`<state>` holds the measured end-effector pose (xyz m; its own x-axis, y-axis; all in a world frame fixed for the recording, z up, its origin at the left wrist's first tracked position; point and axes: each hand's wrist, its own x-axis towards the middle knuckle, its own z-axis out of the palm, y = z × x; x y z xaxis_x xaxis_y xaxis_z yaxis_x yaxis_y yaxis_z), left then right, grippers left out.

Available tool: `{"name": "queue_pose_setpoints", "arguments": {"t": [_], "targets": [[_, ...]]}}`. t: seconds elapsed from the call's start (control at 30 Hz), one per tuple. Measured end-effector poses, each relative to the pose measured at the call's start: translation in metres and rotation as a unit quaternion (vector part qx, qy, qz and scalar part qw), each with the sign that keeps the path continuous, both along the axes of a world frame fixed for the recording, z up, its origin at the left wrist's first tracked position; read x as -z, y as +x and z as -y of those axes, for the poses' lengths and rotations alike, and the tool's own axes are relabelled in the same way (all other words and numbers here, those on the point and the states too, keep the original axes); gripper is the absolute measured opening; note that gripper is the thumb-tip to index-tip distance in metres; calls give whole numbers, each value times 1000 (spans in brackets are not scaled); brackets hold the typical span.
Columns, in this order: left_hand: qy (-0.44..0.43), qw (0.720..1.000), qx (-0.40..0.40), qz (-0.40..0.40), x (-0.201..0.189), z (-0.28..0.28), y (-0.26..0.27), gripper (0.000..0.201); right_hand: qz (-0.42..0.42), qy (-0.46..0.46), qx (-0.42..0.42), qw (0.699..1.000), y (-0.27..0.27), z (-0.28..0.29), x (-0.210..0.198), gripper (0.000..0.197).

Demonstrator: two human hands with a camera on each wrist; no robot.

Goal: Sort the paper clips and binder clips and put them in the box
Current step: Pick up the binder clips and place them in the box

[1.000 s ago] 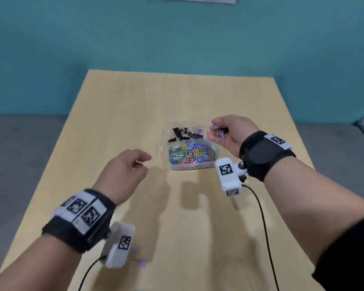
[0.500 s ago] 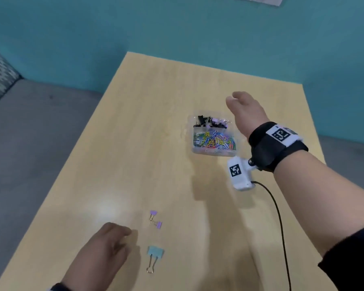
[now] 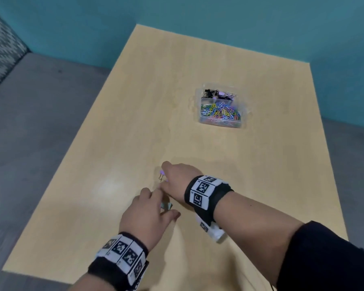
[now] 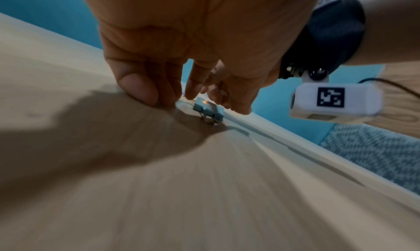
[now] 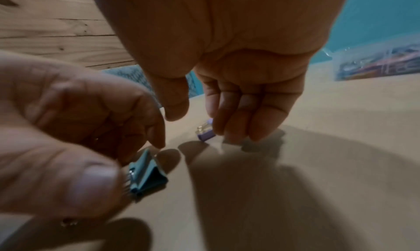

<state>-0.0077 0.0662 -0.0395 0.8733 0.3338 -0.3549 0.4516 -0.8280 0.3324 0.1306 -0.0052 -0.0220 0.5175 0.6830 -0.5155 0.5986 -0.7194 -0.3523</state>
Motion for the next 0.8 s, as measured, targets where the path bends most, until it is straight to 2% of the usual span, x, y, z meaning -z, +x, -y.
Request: {"name": "queue_pose_setpoints", "arguments": {"t": [0.07,0.2,0.27,0.33,0.37,0.4,0.47,0.5,0.53,0.6,0.7,0.73,0.8], "targets": [[19,1000,9,-1,5,3,5,52,14,-7,11,1000,-2,-5,7,20],[46,998,38,-5,4,4,9,27,19,-23,13,999,-2,-6,14,25],[16,1000,16,3,1,0,8,19,27,-36,8,999,-2,-3,15,35],[-75,995,-62,21,2,-11,7,14,52,-41,-6,998,-2,3,15,38],[-153,980,-124,38,3,-19,7,11,63,-39,-13,997,-1,6,15,36],[-240,949,-198,57,4,-27,10,8,68,-35,-17,997,0,10,15,32],[-372,866,-325,79,3,-40,17,5,58,-26,-15,998,4,17,13,20],[-399,841,-357,81,3,-45,22,5,47,-26,-13,998,5,20,12,13],[-398,839,-363,81,2,-48,28,7,39,-26,-10,999,6,23,12,10],[-349,872,-331,89,1,-52,43,9,38,-24,-2,999,5,27,12,9],[-229,949,-203,70,0,-52,67,5,38,-15,8,999,2,34,13,14],[-180,972,-146,48,0,-49,73,15,31,-11,9,999,1,37,14,16],[-97,994,-43,10,2,-43,82,30,8,4,33,999,0,44,13,16]]}}
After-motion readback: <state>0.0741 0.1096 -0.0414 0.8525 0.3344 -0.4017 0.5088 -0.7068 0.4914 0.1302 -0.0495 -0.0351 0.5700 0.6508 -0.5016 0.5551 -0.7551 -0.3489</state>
